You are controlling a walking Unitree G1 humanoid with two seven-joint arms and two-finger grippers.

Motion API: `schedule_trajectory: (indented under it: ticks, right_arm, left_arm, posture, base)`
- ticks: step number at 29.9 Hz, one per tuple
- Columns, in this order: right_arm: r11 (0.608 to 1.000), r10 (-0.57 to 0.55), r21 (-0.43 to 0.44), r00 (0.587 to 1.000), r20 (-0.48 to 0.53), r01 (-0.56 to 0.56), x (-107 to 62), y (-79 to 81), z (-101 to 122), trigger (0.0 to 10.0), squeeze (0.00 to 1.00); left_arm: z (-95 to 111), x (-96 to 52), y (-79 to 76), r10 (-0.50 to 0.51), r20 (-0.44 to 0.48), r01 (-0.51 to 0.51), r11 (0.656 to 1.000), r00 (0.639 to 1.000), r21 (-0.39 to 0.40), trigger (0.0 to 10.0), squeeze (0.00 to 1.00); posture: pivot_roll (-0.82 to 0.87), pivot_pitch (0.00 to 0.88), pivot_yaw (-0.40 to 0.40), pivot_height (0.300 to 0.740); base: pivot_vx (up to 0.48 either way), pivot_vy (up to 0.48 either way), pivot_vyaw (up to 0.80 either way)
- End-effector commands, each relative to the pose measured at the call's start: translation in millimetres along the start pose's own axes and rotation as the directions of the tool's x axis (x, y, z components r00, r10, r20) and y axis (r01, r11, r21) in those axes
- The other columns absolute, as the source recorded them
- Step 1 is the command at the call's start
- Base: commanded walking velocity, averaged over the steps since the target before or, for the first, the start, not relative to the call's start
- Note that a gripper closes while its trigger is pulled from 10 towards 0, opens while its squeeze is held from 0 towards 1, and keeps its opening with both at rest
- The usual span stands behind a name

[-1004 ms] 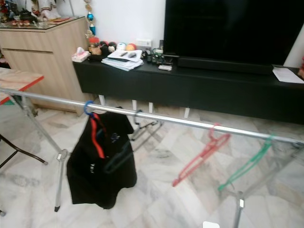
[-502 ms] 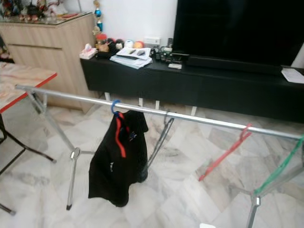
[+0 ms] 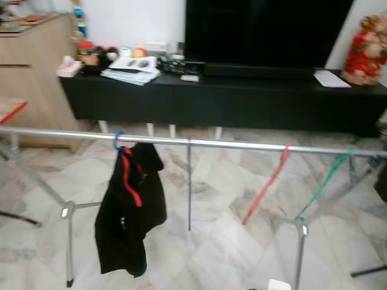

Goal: Hang hanger

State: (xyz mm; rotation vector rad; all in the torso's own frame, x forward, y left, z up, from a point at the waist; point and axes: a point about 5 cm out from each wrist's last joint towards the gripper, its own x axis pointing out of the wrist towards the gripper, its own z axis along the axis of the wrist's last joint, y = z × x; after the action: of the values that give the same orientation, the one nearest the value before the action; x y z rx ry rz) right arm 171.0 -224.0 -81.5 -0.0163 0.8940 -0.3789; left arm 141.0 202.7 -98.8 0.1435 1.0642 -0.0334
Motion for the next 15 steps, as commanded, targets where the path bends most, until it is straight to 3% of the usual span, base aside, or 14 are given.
schedule_trajectory:
  ticks: [1,6,11,15]
  right_arm:
    - [1.000,-0.017,0.019,1.000,0.023,0.016,1.1,-1.9,6,10.0,0.00]
    - [1.000,-0.003,0.008,0.999,0.035,0.003,1.2,2.1,9,10.0,0.00]
    - [1.000,0.029,0.009,0.999,0.040,-0.029,0.4,9.2,9,10.0,0.00]
    - [0.999,0.050,-0.006,0.998,0.048,-0.050,-0.2,13.4,9,10.0,0.00]
  left_arm:
    - [-5,-0.8,-1.6,-0.010,-0.014,0.011,1.000,1.000,0.016,10.0,0.00]
    - [-4,-0.7,-2.1,-0.015,-0.011,0.015,1.000,1.000,0.027,10.0,0.00]
    - [-5,-0.7,-1.6,-0.009,-0.014,0.009,1.000,1.000,0.024,10.0,0.00]
    - [-5,-0.7,-1.4,-0.008,-0.013,0.009,1.000,1.000,0.026,10.0,0.00]
  posture:
    - [0.03,0.014,-0.020,0.740]
    - [0.04,0.014,-0.023,0.740]
    - [0.04,0.012,-0.022,0.740]
    - [0.04,0.011,-0.022,0.740]
  base:
    - [0.000,0.000,-0.80]
    - [0.000,0.000,0.00]
    - [0.000,-0.114,-0.78]
    - [0.000,0.000,0.00]
